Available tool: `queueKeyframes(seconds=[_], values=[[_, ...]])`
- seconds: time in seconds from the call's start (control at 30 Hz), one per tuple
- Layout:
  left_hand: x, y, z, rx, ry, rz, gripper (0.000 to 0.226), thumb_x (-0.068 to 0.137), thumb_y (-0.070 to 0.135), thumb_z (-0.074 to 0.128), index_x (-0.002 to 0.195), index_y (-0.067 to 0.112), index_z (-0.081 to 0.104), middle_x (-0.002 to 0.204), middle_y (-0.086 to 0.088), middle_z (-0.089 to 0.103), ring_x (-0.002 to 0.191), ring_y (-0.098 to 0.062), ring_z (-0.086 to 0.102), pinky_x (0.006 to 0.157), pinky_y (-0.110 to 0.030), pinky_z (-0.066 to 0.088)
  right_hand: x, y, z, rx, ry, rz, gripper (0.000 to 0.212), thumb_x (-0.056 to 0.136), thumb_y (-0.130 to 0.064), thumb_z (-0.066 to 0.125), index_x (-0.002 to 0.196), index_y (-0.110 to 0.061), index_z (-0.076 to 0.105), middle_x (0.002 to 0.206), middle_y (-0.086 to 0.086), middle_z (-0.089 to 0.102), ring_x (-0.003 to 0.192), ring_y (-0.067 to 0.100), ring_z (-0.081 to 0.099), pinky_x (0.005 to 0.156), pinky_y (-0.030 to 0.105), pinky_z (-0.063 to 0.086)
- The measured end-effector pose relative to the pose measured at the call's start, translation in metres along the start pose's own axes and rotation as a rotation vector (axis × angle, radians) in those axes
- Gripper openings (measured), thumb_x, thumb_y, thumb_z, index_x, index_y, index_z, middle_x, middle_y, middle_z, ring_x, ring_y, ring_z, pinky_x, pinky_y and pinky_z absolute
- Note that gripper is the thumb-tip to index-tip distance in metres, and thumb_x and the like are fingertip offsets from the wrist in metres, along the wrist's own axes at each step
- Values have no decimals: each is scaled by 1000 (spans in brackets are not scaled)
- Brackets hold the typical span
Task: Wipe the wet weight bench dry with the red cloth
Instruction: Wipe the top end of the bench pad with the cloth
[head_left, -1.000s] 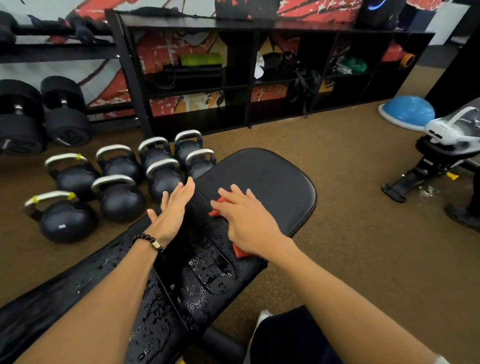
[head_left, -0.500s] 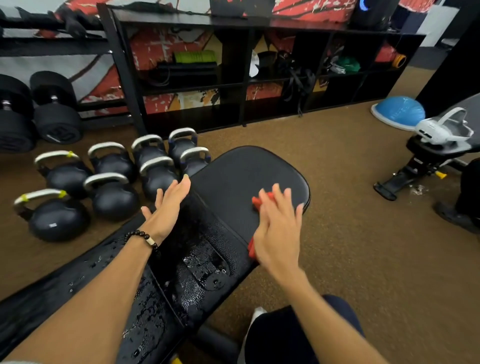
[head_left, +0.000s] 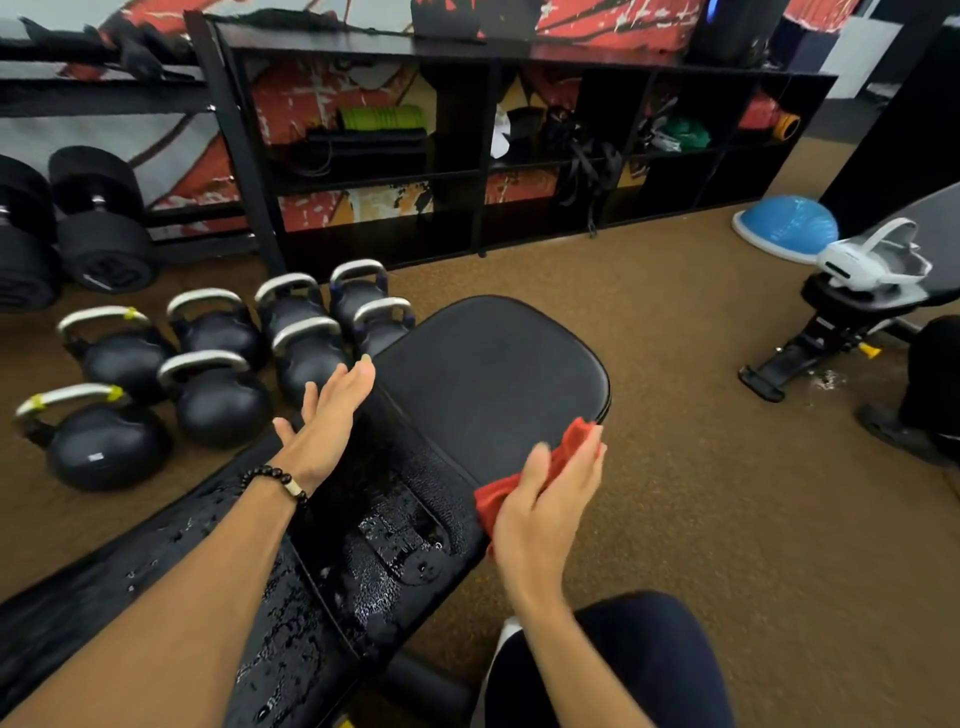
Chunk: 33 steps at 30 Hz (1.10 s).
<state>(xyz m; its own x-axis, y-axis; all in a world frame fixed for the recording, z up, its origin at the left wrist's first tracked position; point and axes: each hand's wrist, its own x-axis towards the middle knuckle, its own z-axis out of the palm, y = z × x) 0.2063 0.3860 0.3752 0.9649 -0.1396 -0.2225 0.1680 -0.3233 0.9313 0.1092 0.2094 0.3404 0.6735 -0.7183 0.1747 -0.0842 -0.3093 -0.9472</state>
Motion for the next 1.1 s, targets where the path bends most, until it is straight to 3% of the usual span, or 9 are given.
queueKeyframes(seconds=[0.1, 0.2, 0.3, 0.4, 0.57, 0.77, 0.93, 1.03, 1.1], values=[[2, -2, -1, 19, 3, 11, 82, 55, 92, 18, 133, 65, 19, 161, 24, 5, 149, -3, -13, 109, -45, -30, 9, 1, 0, -91, -98, -56, 58, 107, -36, 30, 160, -23, 11, 165, -5, -7, 145, -2, 1, 112, 21, 16], [3, -3, 0, 29, -2, 9, 92, 55, 92, 18, 141, 60, 20, 162, 23, 4, 148, -3, -13, 109, -45, -30, 77, -6, -4, -226, -72, -82, 49, 108, -30, 28, 155, -15, 30, 163, 9, 17, 149, 20, 19, 115, 30, 22], [1, -1, 0, 28, -8, 5, 92, 57, 92, 18, 143, 59, 20, 162, 23, 3, 148, -2, -13, 109, -44, -29, 148, -17, -9, -259, -133, 36, 42, 108, -24, 27, 138, -9, 53, 136, 14, 54, 129, 31, 49, 102, 32, 35], [-2, 0, -1, -10, -10, -1, 75, 75, 88, 22, 144, 58, 22, 162, 22, 5, 149, -3, -12, 109, -43, -29, 155, -25, -6, -411, -152, 60, 41, 107, -28, 30, 137, -8, 50, 141, 20, 48, 127, 40, 48, 102, 42, 38], [2, -3, -1, -64, -15, -9, 81, 76, 90, 28, 148, 53, 22, 161, 26, 6, 148, 0, -9, 110, -42, -28, 30, -9, 4, -822, -347, -515, 58, 105, -42, 27, 157, -16, 27, 165, 14, 17, 153, 33, 6, 122, 48, 4], [5, -4, 0, 4, 1, -15, 79, 79, 78, 24, 152, 47, 20, 161, 25, 5, 149, -4, -11, 110, -46, -28, 139, -29, 43, -900, -407, -546, 50, 103, -26, 34, 151, -12, 35, 158, 18, 30, 148, 39, 19, 119, 54, 16], [4, -5, 0, -59, 18, -25, 61, 95, 69, 25, 151, 47, 19, 162, 23, 6, 150, -3, -8, 111, -43, -25, 170, -62, 118, -924, -466, -559, 37, 97, -27, 38, 119, -8, 62, 128, 20, 57, 123, 40, 45, 104, 52, 38], [6, -4, -1, -9, 20, -23, 97, 66, 90, 23, 153, 46, 17, 160, 25, 5, 149, -1, -10, 111, -43, -27, 132, -77, 142, -939, -703, -863, 38, 94, -26, 38, 116, -16, 67, 122, 12, 61, 116, 35, 48, 99, 51, 40], [8, -6, -1, 1, 29, -25, 90, 71, 87, 21, 152, 47, 15, 161, 24, 5, 149, -1, -10, 111, -44, -28, 106, -72, 135, -880, -956, -1011, 37, 102, -23, 40, 133, -18, 61, 137, 11, 55, 129, 34, 42, 108, 54, 33]])
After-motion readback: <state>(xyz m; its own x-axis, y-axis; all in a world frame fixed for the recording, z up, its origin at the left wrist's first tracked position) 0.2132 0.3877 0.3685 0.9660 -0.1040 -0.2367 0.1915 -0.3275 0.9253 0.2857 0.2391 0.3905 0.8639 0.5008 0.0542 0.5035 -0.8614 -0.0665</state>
